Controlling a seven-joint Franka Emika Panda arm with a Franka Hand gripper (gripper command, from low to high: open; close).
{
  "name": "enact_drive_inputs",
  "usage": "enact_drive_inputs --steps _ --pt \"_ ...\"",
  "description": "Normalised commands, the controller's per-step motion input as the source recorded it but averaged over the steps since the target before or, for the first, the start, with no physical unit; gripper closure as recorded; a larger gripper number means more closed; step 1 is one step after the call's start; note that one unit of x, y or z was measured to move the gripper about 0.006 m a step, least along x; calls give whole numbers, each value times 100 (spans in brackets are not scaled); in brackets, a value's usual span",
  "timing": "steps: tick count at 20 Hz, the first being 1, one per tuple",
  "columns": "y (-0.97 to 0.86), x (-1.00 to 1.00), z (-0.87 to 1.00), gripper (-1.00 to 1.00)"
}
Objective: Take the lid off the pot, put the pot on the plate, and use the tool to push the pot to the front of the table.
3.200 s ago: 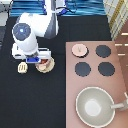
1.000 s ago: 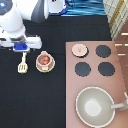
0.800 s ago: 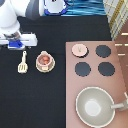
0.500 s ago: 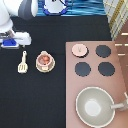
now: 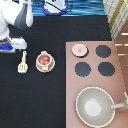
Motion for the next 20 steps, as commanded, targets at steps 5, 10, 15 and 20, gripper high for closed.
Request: enact_drive_inputs --steps 5,10,15,20 --pt "2 0 -56 -100" --pt "-6 -48 -43 -100" --pt "-8 -67 -43 100" --pt "-1 -49 -9 100"
